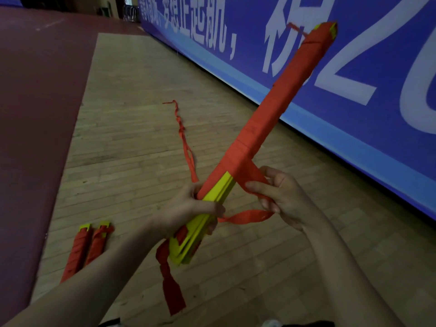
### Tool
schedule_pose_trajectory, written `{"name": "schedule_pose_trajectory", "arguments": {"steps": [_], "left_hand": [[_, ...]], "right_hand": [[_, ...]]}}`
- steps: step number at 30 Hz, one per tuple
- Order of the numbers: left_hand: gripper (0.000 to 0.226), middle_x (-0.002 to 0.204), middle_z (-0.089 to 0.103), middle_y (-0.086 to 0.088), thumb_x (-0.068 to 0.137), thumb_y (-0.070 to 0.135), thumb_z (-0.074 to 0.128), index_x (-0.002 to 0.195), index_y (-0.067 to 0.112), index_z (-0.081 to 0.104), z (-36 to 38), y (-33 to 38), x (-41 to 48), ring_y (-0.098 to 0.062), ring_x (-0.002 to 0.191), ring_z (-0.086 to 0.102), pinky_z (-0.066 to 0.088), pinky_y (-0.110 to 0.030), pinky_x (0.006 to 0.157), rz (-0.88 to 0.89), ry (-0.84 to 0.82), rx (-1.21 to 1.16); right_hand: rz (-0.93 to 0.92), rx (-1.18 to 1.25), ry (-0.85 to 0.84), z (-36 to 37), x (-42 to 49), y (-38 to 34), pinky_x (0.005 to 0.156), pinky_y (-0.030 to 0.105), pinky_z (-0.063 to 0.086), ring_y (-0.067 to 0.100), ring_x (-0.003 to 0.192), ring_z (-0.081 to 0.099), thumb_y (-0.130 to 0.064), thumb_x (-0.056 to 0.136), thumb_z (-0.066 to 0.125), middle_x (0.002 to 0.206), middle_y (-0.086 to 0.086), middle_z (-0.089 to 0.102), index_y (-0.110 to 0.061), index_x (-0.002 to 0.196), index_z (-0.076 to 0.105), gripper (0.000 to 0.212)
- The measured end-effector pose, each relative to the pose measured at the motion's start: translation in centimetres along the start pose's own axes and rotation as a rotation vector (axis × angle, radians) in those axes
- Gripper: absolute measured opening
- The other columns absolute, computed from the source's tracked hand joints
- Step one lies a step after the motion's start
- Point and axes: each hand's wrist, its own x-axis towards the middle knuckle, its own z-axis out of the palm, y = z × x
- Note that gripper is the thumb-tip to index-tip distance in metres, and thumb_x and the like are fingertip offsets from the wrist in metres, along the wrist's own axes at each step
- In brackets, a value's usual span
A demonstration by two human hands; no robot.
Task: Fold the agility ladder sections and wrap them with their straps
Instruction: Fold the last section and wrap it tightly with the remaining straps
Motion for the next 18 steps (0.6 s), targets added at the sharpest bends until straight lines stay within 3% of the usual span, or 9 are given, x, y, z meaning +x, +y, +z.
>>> {"name": "schedule_pose_trajectory", "arguments": {"steps": [4, 6, 9, 11, 14, 18], "left_hand": [[0.046, 0.084, 0.066, -0.013, 0.070, 0.017, 0.071, 0.110, 0.002, 0.056, -0.4, -0.9, 0.1, -0.021, 0.065, 0.065, 0.053, -0.031, 0.059, -0.075, -0.067, -0.056], [0.035, 0.089, 0.066, -0.012, 0.078, 0.013, 0.067, 0.111, 0.006, 0.057, -0.5, -1.3, 0.1, -0.019, 0.069, 0.066, 0.054, -0.031, 0.062, -0.108, -0.120, -0.095], [0.034, 0.094, 0.061, -0.017, 0.083, 0.012, 0.061, 0.114, -0.001, 0.055, -0.2, -1.7, 0.0, -0.021, 0.070, 0.064, 0.054, -0.032, 0.064, -0.136, -0.144, -0.107], [0.054, 0.101, 0.059, -0.022, 0.077, 0.021, 0.063, 0.122, -0.008, 0.051, -0.2, -1.7, 0.2, -0.026, 0.074, 0.062, 0.054, -0.035, 0.067, -0.151, -0.115, -0.095], [0.052, 0.103, 0.064, -0.021, 0.079, 0.026, 0.060, 0.124, 0.002, 0.052, -0.5, -1.0, 0.6, -0.032, 0.079, 0.063, 0.054, -0.036, 0.067, -0.120, -0.121, -0.091], [0.051, 0.105, 0.066, -0.014, 0.080, 0.031, 0.058, 0.126, 0.010, 0.055, 0.2, -0.8, 0.5, -0.019, 0.079, 0.068, 0.055, -0.029, 0.066, -0.127, -0.169, -0.165]], "right_hand": [[0.010, 0.162, -0.106, 0.3, 0.2, 0.0, 0.036, 0.018, 0.017, 0.003, 0.030, 0.029, -0.008, 0.072, 0.068, 0.056, 0.000, 0.056, -0.007, 0.098, 0.059, 0.027], [0.033, 0.228, -0.204, 0.2, 0.0, 0.0, 0.038, 0.018, 0.015, 0.000, 0.031, 0.030, -0.003, 0.077, 0.067, 0.054, -0.005, 0.055, -0.009, 0.099, 0.058, 0.025], [0.046, 0.280, -0.296, 0.2, -0.3, 0.0, 0.038, 0.018, 0.013, -0.002, 0.031, 0.032, -0.010, 0.072, 0.067, 0.052, -0.009, 0.055, -0.007, 0.114, 0.055, 0.044], [0.037, 0.277, -0.249, 0.5, -0.4, 0.1, 0.037, 0.015, 0.016, -0.002, 0.030, 0.032, -0.014, 0.070, 0.064, 0.050, -0.008, 0.054, 0.000, 0.109, 0.055, 0.042], [0.041, 0.252, -0.106, 0.8, -0.1, 0.3, 0.034, 0.012, 0.019, 0.000, 0.031, 0.031, -0.011, 0.071, 0.062, 0.051, -0.002, 0.049, -0.003, 0.089, 0.064, 0.020], [0.080, 0.119, 0.078, 0.5, 0.7, 0.6, 0.036, 0.014, 0.021, 0.003, 0.033, 0.028, -0.014, 0.078, 0.069, 0.046, -0.002, 0.044, 0.000, 0.090, 0.067, 0.018]]}}
